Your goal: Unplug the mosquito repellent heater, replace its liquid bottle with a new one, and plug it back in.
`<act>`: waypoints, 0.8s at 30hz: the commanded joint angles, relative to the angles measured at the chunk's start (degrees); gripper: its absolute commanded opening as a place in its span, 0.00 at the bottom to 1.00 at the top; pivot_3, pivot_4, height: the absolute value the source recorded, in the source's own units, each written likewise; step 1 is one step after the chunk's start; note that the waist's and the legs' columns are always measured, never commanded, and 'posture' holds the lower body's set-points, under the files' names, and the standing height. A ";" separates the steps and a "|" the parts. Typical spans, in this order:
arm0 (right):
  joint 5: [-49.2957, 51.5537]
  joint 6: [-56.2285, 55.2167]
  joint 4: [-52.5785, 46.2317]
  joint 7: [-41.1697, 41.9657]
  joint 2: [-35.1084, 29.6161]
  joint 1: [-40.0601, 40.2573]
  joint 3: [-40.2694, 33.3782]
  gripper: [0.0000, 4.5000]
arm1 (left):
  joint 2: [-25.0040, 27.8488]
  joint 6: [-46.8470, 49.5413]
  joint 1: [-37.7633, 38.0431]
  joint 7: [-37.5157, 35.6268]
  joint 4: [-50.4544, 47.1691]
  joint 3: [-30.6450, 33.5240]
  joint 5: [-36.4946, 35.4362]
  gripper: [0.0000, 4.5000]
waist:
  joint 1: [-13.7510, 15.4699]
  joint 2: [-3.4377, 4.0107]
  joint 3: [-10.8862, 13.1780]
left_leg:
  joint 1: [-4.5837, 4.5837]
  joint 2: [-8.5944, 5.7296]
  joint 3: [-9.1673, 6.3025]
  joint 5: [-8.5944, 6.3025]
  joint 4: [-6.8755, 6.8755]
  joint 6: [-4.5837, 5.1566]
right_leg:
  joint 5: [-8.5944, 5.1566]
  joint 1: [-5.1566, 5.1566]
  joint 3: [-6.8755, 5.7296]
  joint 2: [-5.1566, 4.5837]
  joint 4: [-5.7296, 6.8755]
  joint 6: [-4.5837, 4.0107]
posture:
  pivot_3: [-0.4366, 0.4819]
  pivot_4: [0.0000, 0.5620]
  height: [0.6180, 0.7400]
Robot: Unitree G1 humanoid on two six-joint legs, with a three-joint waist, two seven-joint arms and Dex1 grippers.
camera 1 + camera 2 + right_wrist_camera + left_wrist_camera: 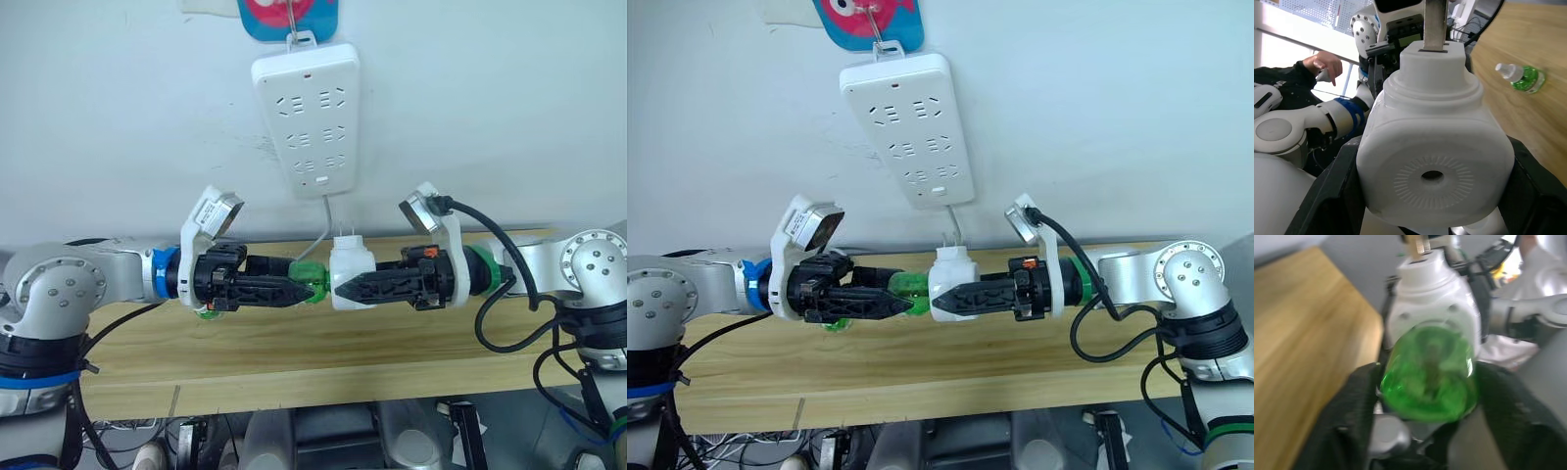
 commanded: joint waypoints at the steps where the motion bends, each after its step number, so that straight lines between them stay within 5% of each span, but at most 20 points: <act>1: 1.51 -0.52 -1.57 1.25 -0.26 0.20 -1.57 0.68 | 0.11 -4.52 1.40 -3.49 -3.31 1.62 4.33 0.87 | 0.01 0.00 0.00 | 0.00 0.00 0.00 0.00 0.00 0.00 | 0.00 0.00 0.00 0.00 -0.01 0.00 | 0.27 0.69 1.00; 24: 1.51 -0.76 -0.69 2.01 -0.12 1.77 -2.94 0.68 | -10.25 -50.32 5.43 -17.82 -8.22 2.89 33.93 0.87 | 0.17 -0.01 0.00 | -0.03 -0.02 0.03 -0.01 0.00 0.01 | 0.00 0.03 -0.01 -0.01 0.00 0.00 | 0.28 0.67 1.00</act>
